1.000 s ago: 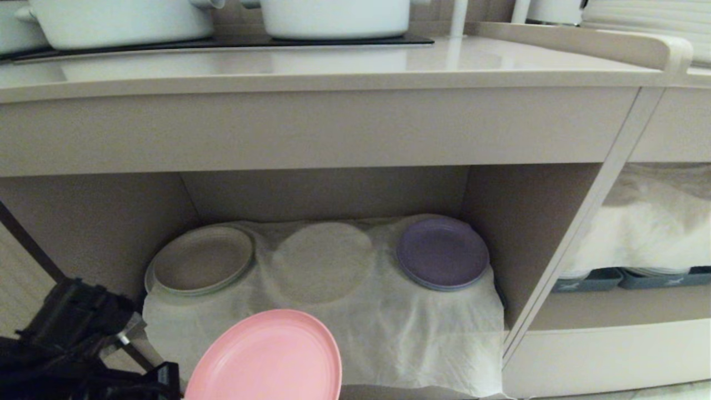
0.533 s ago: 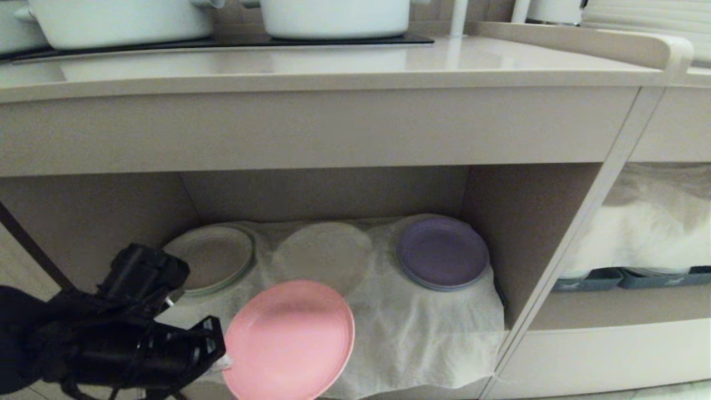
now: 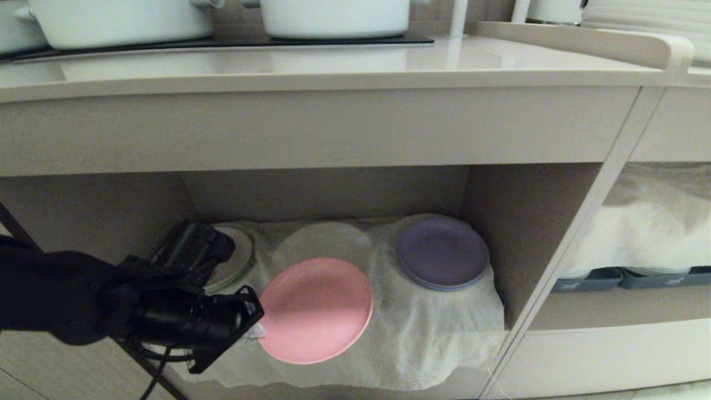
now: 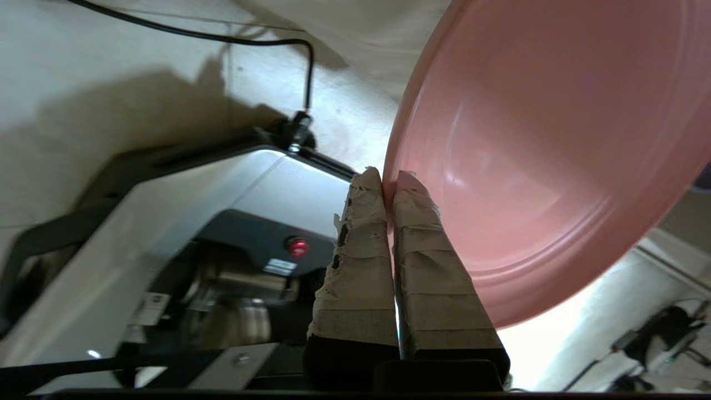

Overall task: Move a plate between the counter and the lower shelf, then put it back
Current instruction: Put the plate in the cupboard

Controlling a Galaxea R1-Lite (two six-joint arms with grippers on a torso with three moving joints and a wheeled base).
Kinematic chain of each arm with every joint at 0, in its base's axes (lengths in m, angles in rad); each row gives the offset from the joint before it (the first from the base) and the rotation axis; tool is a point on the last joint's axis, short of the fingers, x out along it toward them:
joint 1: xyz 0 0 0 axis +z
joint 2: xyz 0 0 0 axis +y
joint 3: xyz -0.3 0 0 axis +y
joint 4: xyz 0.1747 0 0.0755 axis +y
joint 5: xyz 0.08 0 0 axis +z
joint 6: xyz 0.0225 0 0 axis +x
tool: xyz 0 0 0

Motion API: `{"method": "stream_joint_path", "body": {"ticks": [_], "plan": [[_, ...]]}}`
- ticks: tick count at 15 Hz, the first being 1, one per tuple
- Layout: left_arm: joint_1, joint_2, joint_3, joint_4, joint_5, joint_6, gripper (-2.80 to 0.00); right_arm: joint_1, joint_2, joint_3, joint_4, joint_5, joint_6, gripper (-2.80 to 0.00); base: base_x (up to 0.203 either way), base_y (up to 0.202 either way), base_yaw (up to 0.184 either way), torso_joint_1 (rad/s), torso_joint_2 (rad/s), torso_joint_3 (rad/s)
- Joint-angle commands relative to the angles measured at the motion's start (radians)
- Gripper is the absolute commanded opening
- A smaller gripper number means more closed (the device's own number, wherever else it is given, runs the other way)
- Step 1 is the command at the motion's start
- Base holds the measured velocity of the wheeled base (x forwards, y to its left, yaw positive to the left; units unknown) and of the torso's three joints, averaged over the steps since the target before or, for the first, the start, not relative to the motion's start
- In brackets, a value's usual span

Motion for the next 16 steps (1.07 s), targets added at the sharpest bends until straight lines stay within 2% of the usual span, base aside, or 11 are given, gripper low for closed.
{"method": "stream_joint_path", "body": {"ticks": [1, 3, 9, 12, 16], "plan": [[-0.011, 0.038, -0.027, 0.0, 0.001, -0.019, -2.8, 0.0, 0.0, 0.0, 0.0, 0.0, 0.0, -2.8, 0.0, 0.0, 0.0, 0.0, 0.0, 0.0], [-0.012, 0.052, -0.039, -0.002, 0.003, -0.029, -2.8, 0.0, 0.0, 0.0, 0.0, 0.0, 0.0, -2.8, 0.0, 0.0, 0.0, 0.0, 0.0, 0.0], [-0.012, 0.103, -0.042, -0.107, 0.037, -0.077, -2.8, 0.0, 0.001, 0.0, 0.0, 0.0, 0.0, -2.8, 0.0, 0.0, 0.0, 0.0, 0.0, 0.0], [-0.012, 0.133, -0.055, -0.117, 0.059, -0.082, -2.8, 0.0, 0.001, 0.0, 0.0, 0.0, 0.0, -2.8, 0.0, 0.0, 0.0, 0.0, 0.0, 0.0], [-0.012, 0.162, -0.106, -0.117, 0.08, -0.138, -2.8, 0.0, 0.0, 0.0, 0.0, 0.0, 0.0, -2.8, 0.0, 0.0, 0.0, 0.0, 0.0, 0.0]]}}
